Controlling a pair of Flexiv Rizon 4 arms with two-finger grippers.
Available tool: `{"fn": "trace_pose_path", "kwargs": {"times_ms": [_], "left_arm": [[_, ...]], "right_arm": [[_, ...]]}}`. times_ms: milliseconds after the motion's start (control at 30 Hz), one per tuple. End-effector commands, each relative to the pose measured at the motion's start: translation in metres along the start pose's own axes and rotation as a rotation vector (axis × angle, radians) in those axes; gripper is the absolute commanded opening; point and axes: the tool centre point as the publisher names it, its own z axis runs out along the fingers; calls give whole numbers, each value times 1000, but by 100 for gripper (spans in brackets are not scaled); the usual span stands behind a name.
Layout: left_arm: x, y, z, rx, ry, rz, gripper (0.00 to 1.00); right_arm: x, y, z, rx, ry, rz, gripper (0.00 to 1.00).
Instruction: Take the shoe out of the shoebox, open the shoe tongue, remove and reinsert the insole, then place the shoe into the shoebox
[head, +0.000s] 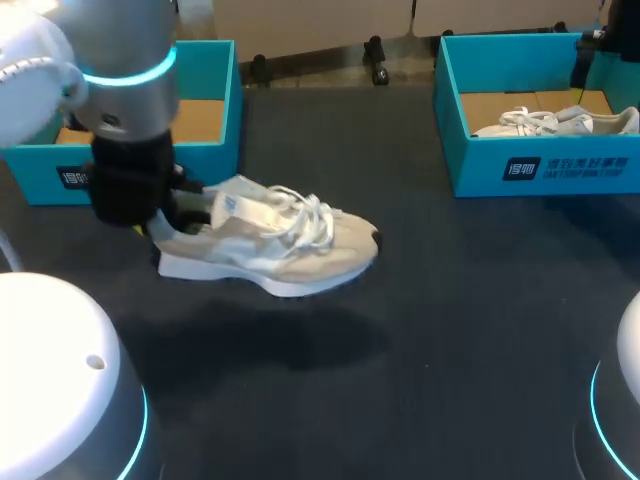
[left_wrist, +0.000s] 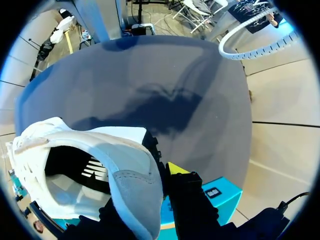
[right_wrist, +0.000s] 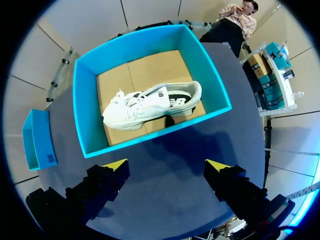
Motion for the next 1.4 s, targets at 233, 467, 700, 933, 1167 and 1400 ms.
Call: {"fn": "trace_pose_path", "kwargs": {"times_ms": [233,467,700,933,1167,1400], "left_arm": [[-4,1,-1,1,14,-1,0],[-26,-15,14,28,25,-23,0],[-66,-41,45,45,61,-74,0],[-91,-47,73,51,61,-100,0],[-116,-47,98,34,36,-97,0],[-139,-47,122,-4,41,-79,0]], "right_arm": [[0,-1,0,-1,1,0,100],[0,-1,0,-1,1,0,100],[0,-1,0,-1,1,0,100],[0,-1,0,-1,1,0,100],[0,-1,0,-1,1,0,100],[0,-1,0,-1,1,0,100]]}}
